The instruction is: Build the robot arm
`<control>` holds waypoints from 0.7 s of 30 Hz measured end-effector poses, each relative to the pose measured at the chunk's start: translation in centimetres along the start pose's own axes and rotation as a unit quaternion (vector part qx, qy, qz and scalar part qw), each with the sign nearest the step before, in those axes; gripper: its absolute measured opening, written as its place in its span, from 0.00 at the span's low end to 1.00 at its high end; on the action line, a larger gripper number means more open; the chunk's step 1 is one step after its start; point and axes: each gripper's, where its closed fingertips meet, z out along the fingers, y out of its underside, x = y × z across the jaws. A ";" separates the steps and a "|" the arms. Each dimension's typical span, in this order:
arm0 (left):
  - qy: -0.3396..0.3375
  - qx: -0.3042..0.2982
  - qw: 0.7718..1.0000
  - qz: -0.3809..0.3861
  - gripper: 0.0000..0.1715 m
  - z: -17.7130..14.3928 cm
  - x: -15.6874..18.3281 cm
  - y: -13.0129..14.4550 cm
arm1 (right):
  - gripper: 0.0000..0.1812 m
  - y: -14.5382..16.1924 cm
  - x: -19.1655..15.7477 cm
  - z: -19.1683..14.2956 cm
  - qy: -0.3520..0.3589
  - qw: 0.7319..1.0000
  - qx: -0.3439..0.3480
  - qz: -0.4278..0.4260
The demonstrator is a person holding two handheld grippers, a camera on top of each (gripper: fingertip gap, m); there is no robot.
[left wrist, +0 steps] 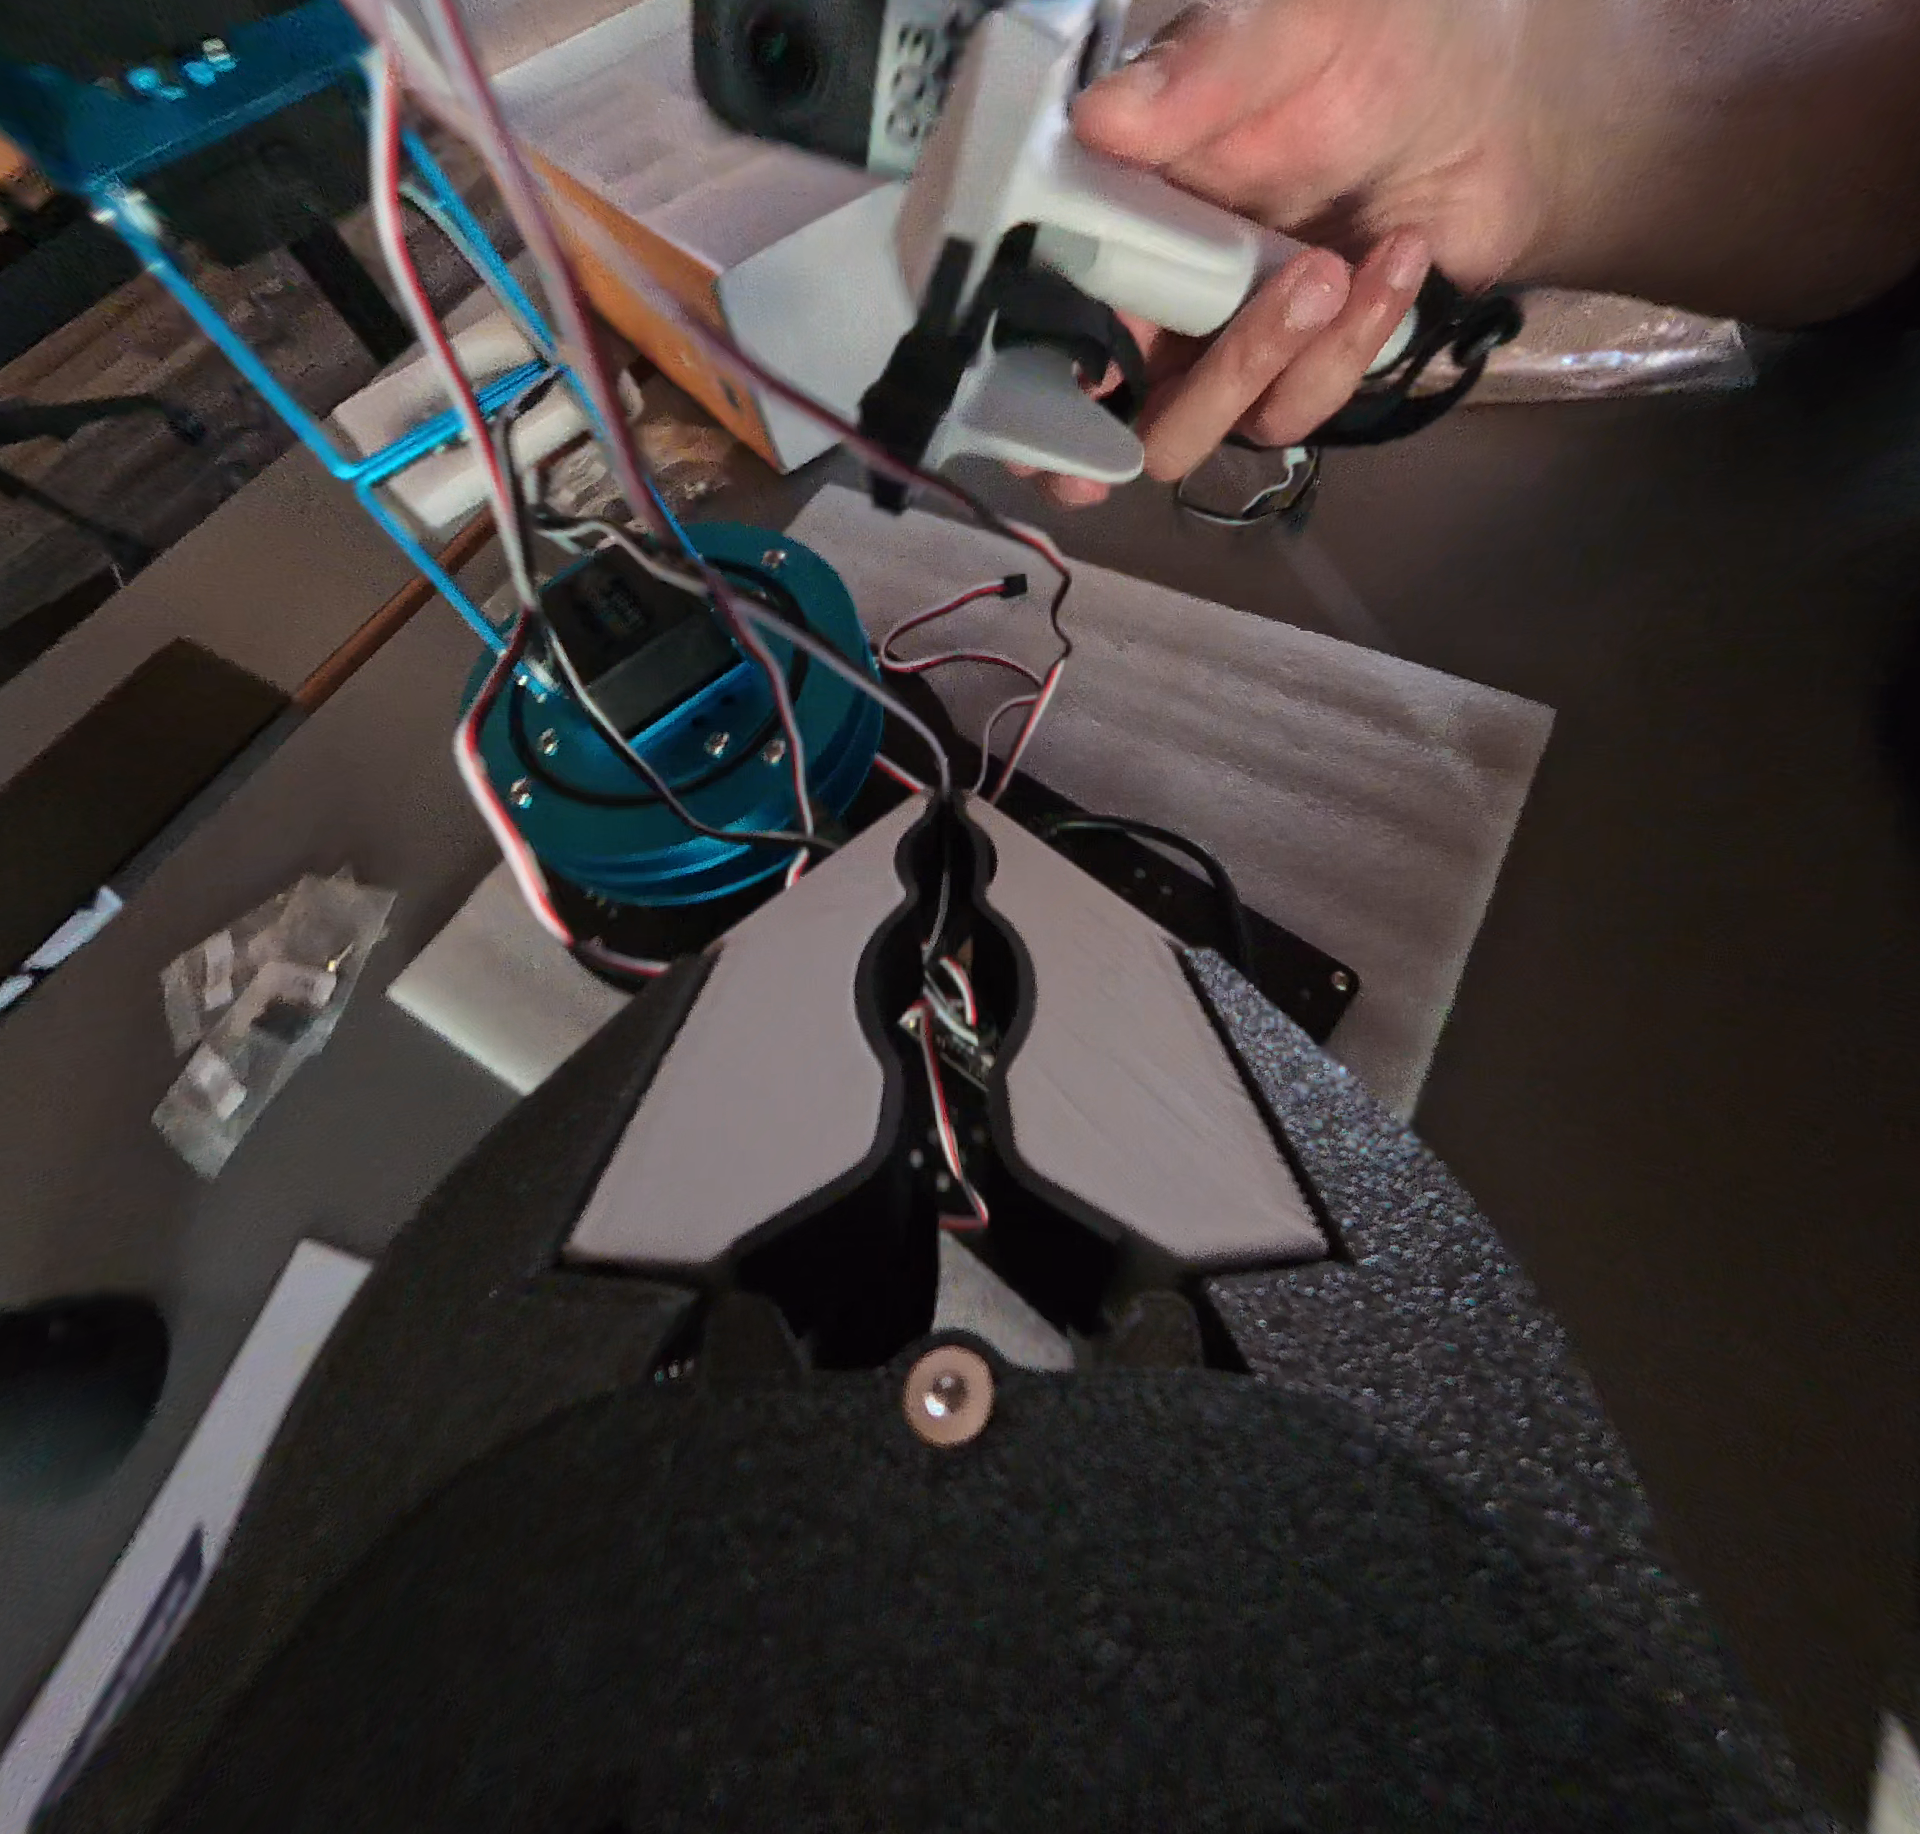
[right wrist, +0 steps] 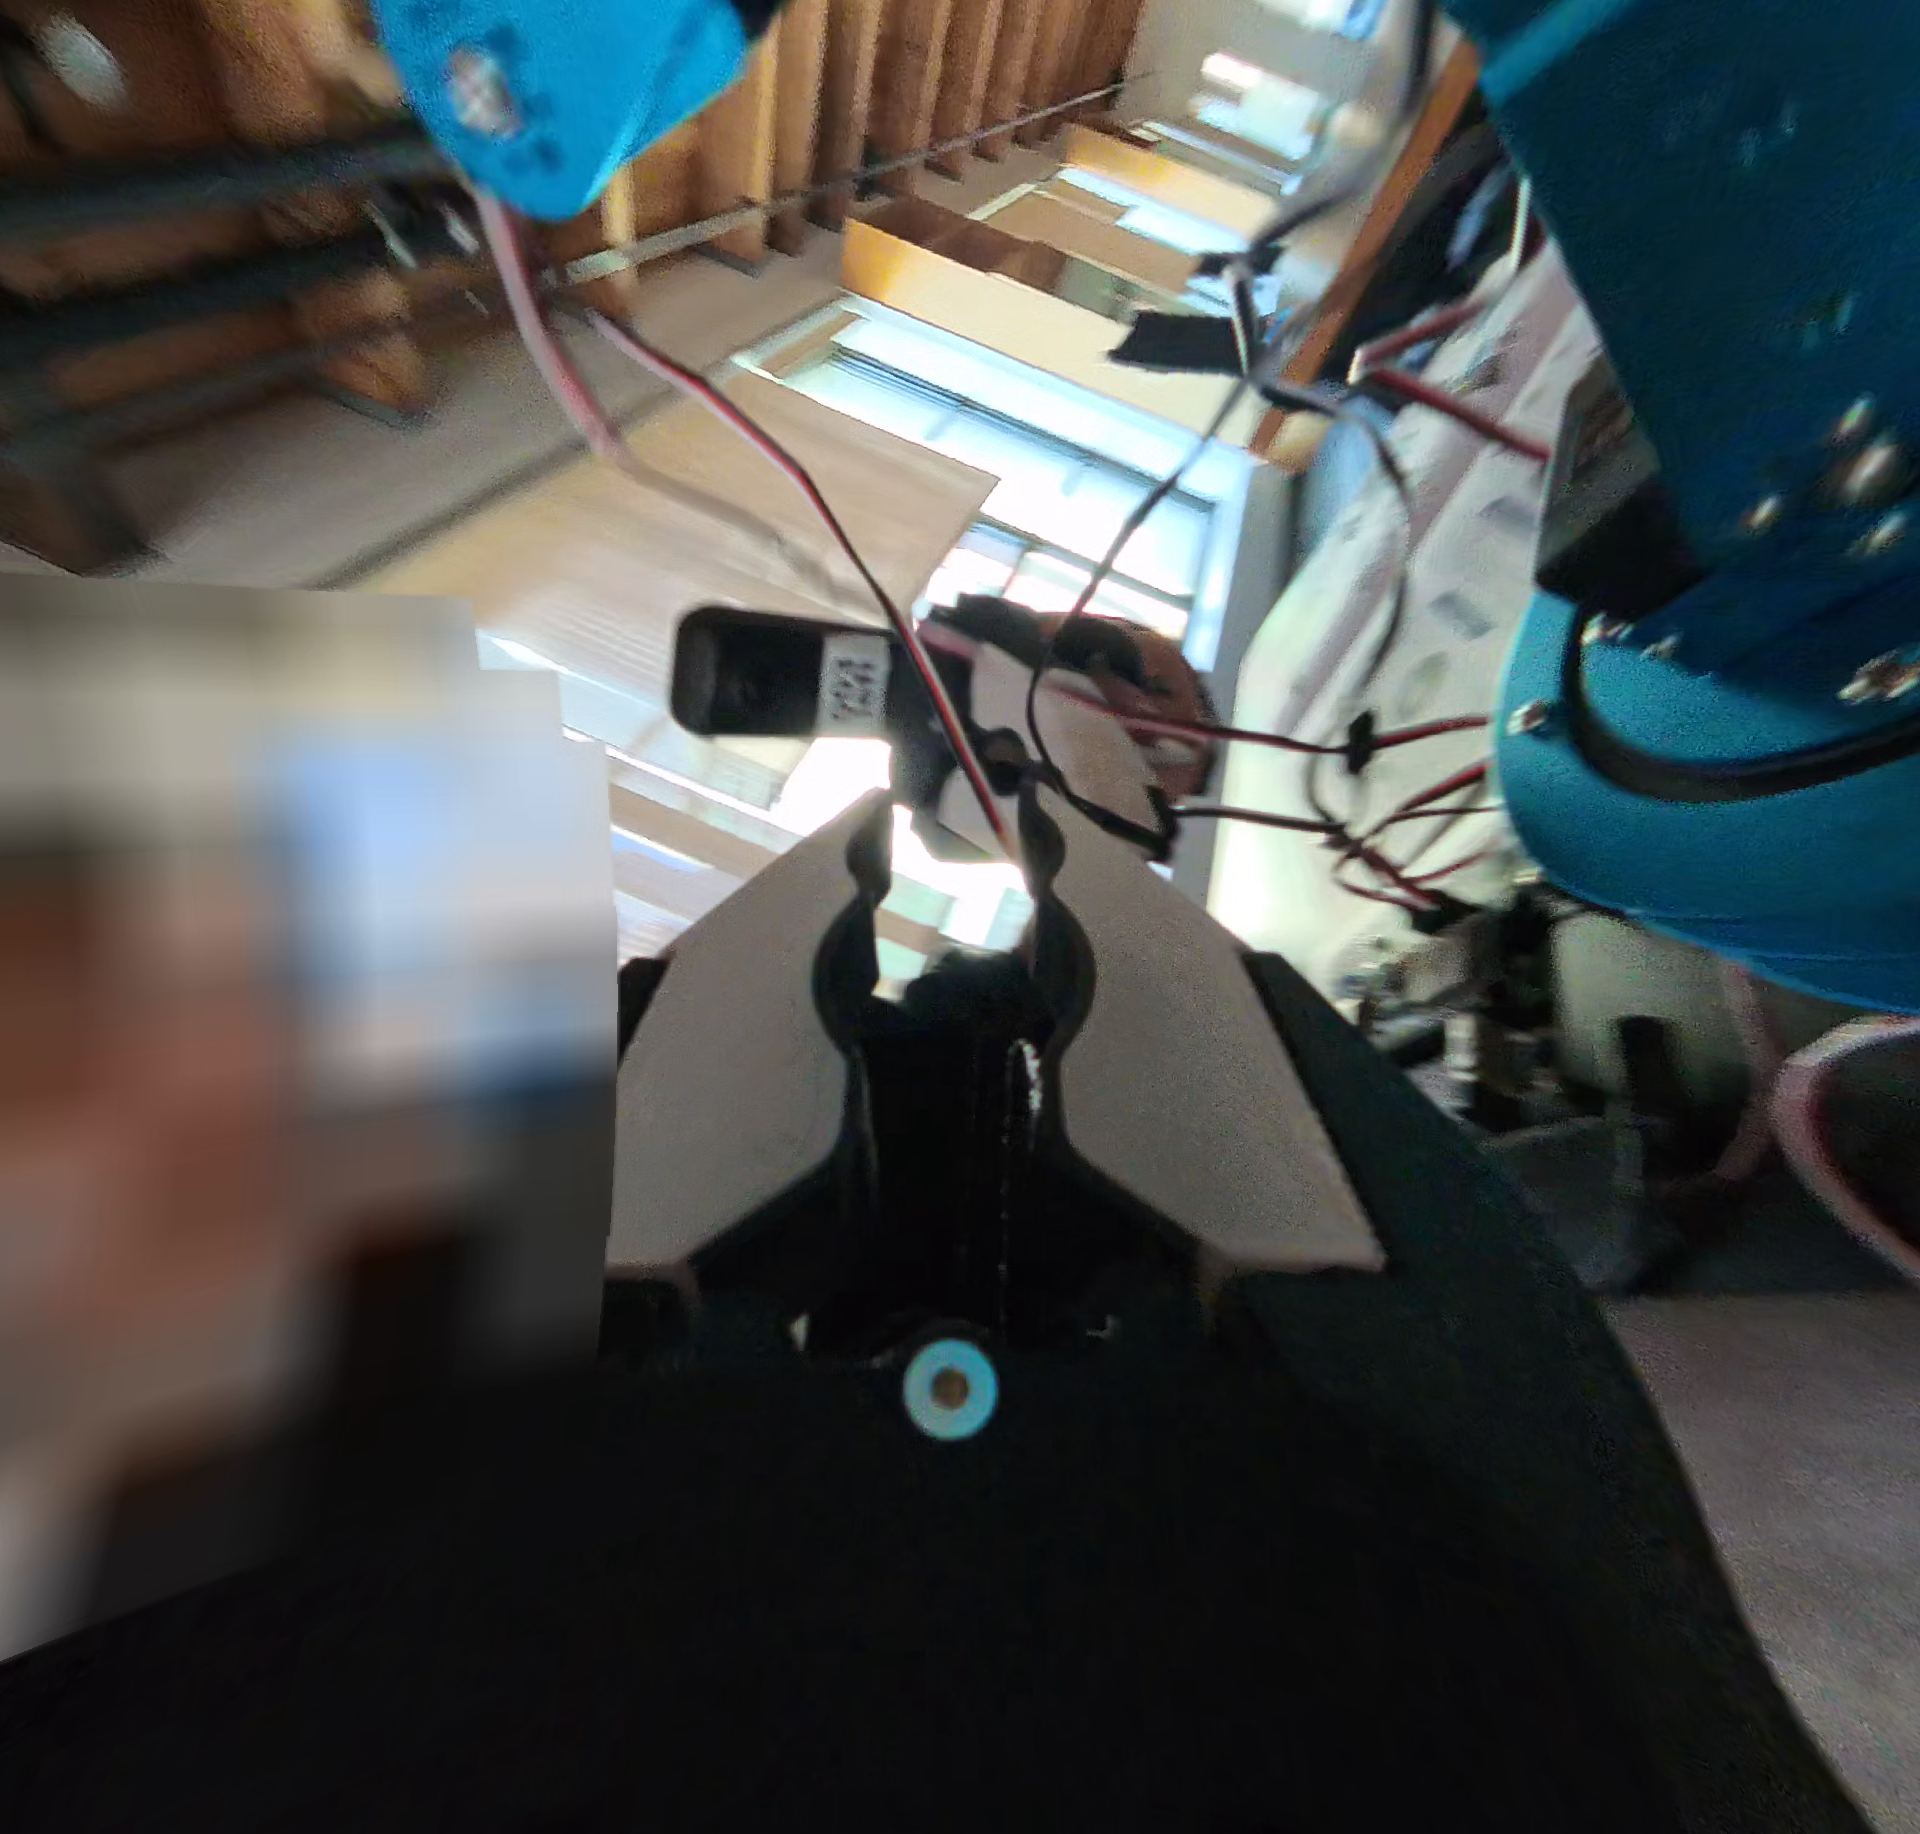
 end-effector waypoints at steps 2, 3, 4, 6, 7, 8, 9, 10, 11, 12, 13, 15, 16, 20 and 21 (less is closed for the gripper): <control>0.003 -0.006 0.999 -0.037 0.00 -1.6 -0.1 0.3 | 0.19 0.9 0.2 -0.7 0.052 0.993 -0.043 -0.100; 0.006 -0.012 0.998 -0.058 0.00 -2.2 -0.2 0.5 | 0.24 1.9 1.2 -0.8 0.095 0.979 -0.085 -0.159; 0.003 -0.015 0.996 -0.083 0.00 -2.6 -0.4 0.6 | 0.27 3.0 2.4 -1.0 0.132 0.959 -0.128 -0.216; 0.024 -0.019 0.989 -0.142 0.00 -3.2 -0.3 0.9 | 0.22 4.2 5.2 -1.3 0.210 0.914 -0.187 -0.291; 0.035 -0.014 0.984 -0.172 0.00 -3.5 -0.2 0.9 | 0.18 4.3 6.1 -1.4 0.243 0.893 -0.203 -0.320; 0.044 -0.013 0.979 -0.200 0.00 -3.6 -0.2 1.0 | 0.09 4.2 6.8 -1.5 0.271 0.872 -0.212 -0.347; 0.052 -0.014 0.973 -0.224 0.00 -3.9 -0.2 1.3 | 0.03 3.6 7.4 -1.9 0.306 0.852 -0.213 -0.369; 0.059 -0.010 0.968 -0.245 0.00 -4.1 -0.3 1.4 | 0.00 2.5 8.0 -2.8 0.353 0.827 -0.205 -0.386; 0.072 -0.004 0.963 -0.261 0.00 -4.5 -0.4 1.4 | 0.00 0.8 8.5 -4.3 0.410 0.795 -0.189 -0.405; 0.097 -0.001 0.957 -0.275 0.00 -4.9 -0.1 1.4 | 0.00 -1.1 8.5 -6.1 0.462 0.760 -0.166 -0.426; 0.125 0.003 0.949 -0.289 0.00 -5.4 0.1 1.3 | 0.00 -3.0 7.9 -7.9 0.503 0.727 -0.138 -0.447; 0.171 0.009 0.932 -0.318 0.00 -6.0 -0.1 1.1 | 0.00 -5.1 6.3 -10.3 0.542 0.685 -0.102 -0.476; 0.203 0.015 0.921 -0.332 0.00 -6.2 -0.1 0.7 | 0.00 -5.6 5.8 -11.3 0.557 0.668 -0.097 -0.484; 0.296 0.002 0.892 -0.342 0.00 -6.3 0.0 0.8 | 0.00 -6.7 4.8 -17.2 0.671 0.566 -0.073 -0.474; 0.308 -0.003 0.889 -0.340 0.00 -6.1 0.0 1.0 | 0.00 -5.7 5.4 -17.0 0.657 0.604 -0.072 -0.445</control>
